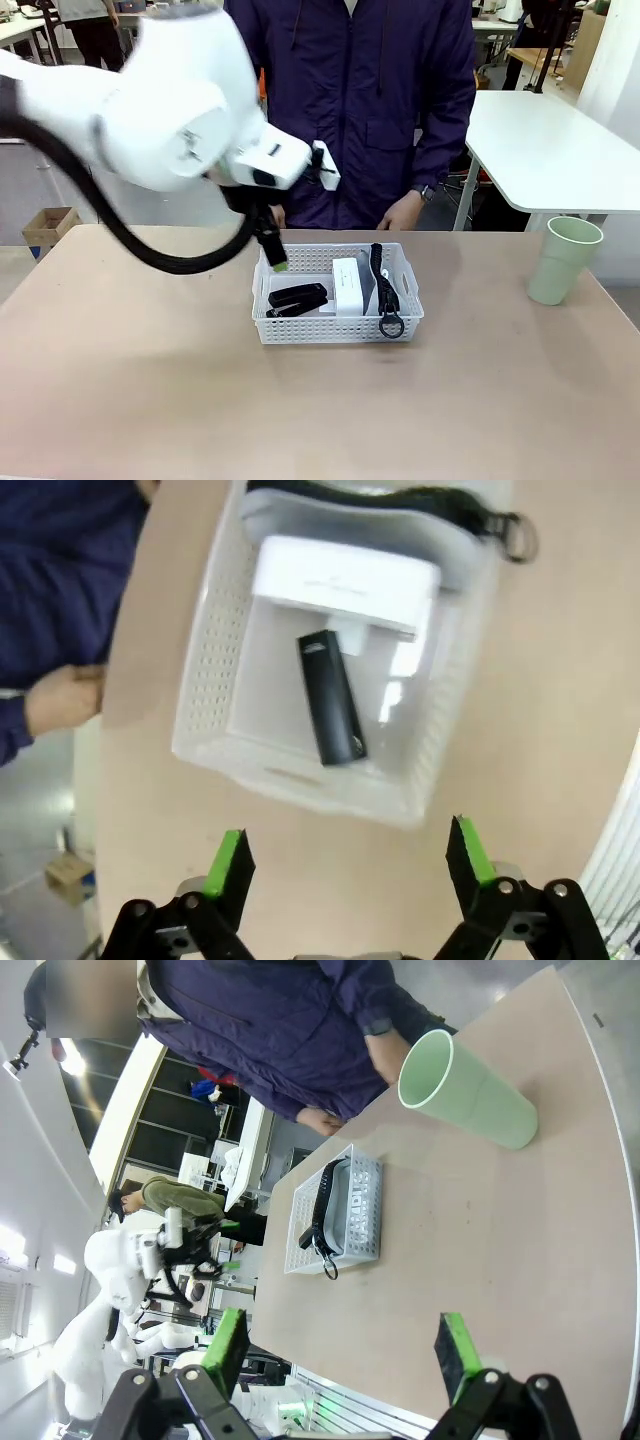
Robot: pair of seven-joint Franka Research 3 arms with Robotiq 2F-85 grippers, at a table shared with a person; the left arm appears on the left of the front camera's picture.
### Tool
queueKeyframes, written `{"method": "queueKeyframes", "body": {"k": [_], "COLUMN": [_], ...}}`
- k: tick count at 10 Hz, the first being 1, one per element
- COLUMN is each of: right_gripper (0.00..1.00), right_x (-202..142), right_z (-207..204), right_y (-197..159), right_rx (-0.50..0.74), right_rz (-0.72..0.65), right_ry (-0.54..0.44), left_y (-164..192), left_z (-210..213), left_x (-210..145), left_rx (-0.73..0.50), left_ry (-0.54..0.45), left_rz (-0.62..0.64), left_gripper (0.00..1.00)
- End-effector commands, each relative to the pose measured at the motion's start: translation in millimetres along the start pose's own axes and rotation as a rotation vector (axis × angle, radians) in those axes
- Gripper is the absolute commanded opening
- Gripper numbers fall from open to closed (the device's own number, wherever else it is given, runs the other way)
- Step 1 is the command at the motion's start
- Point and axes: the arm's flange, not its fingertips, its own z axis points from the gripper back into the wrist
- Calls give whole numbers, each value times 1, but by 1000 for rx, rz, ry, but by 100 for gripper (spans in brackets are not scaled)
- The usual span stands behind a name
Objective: Efficiently arrange items inside the basket to fit them all.
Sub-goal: Pick up the Stapler and place it inside the Organizing basket.
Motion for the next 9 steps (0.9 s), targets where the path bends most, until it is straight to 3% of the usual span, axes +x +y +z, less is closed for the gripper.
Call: {"method": "queueKeyframes", "body": {"k": [1, 2, 5, 6, 7, 9], "right_gripper": [100, 100, 100, 100, 100, 100], "right_x": [0, 0, 0, 0, 0, 0], "right_z": [1, 1, 1, 1, 1, 1], "right_y": [-1, -1, -1, -1, -1, -1], "right_rx": [-4, -4, -4, -4, -4, -4], "right_rz": [16, 16, 16, 16, 16, 16], "right_ry": [3, 3, 3, 3, 3, 3], "left_y": [6, 17, 27, 24, 23, 23], "left_z": [58, 88, 121, 114, 99, 64], "left_x": [-106, -175, -355, -391, -424, -464], "left_rx": [-117, -174, -380, -412, -459, -555], "left_ry": [-87, -155, -541, -657, -710, -804], "left_rz": [40, 202, 526, 570, 684, 782], "left_gripper": [100, 100, 100, 100, 100, 100]}}
